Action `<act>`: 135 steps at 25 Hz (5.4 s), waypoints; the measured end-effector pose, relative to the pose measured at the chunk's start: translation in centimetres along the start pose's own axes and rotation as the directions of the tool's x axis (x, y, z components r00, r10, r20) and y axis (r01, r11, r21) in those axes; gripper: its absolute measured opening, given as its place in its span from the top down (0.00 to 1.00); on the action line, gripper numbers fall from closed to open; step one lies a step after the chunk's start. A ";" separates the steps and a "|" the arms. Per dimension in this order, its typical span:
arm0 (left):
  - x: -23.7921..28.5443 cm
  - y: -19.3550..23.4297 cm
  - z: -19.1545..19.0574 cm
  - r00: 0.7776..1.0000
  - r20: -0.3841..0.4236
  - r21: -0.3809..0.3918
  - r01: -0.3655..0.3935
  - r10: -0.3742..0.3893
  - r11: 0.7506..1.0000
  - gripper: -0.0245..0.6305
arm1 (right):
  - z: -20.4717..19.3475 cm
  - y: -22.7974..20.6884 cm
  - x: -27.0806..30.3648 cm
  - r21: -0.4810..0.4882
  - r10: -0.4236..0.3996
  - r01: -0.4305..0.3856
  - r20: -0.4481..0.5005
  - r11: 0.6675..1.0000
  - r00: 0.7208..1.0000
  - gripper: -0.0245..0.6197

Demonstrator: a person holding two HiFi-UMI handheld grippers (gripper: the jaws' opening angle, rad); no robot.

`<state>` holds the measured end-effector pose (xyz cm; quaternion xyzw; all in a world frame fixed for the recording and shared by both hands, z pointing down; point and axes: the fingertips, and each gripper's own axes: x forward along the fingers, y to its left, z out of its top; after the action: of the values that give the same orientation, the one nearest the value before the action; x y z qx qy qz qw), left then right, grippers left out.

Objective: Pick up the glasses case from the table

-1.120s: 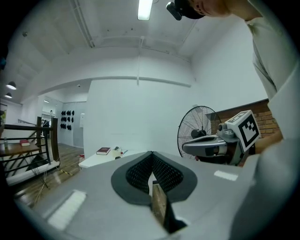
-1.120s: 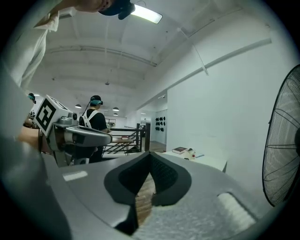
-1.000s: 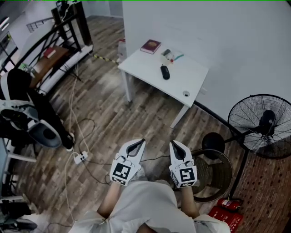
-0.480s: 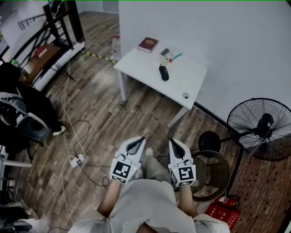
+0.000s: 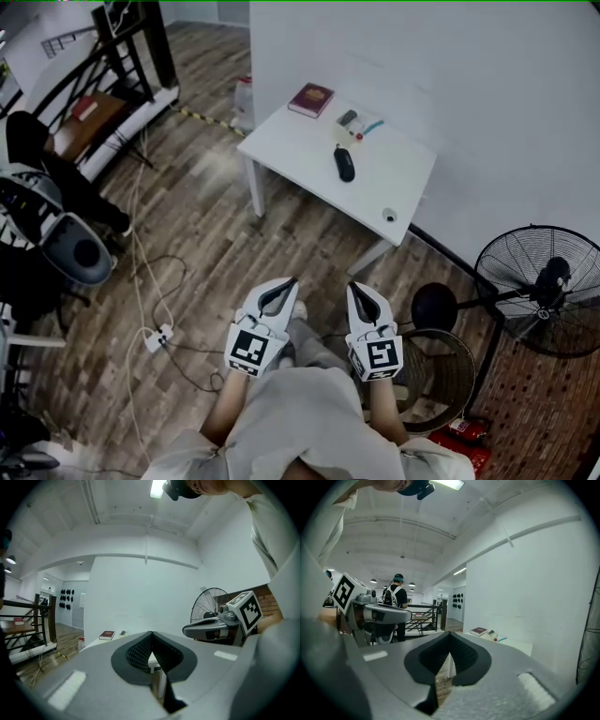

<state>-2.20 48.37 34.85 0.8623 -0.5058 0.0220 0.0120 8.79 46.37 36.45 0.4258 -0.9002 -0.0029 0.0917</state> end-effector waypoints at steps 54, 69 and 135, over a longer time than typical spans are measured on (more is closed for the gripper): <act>36.4 24.3 -0.6 0.993 -0.101 0.023 0.060 -0.057 0.998 0.93 | 2.3 -23.5 36.3 0.070 -0.001 0.002 -0.021 0.998 1.000 0.96; 43.8 28.4 -5.5 0.959 -0.169 -0.050 0.222 -0.227 0.974 0.93 | -4.2 -27.7 42.8 0.088 -0.107 0.130 -0.229 0.988 0.968 0.95; 51.6 25.4 -19.5 0.839 -0.476 -0.189 0.195 -0.263 0.962 0.93 | -27.0 -30.1 48.3 0.301 0.169 0.082 -0.719 0.950 0.674 0.43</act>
<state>0.32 -8.20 56.85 0.8790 -0.3791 0.2074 0.2015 6.44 -7.86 68.36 0.3776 -0.7852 0.3115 0.3793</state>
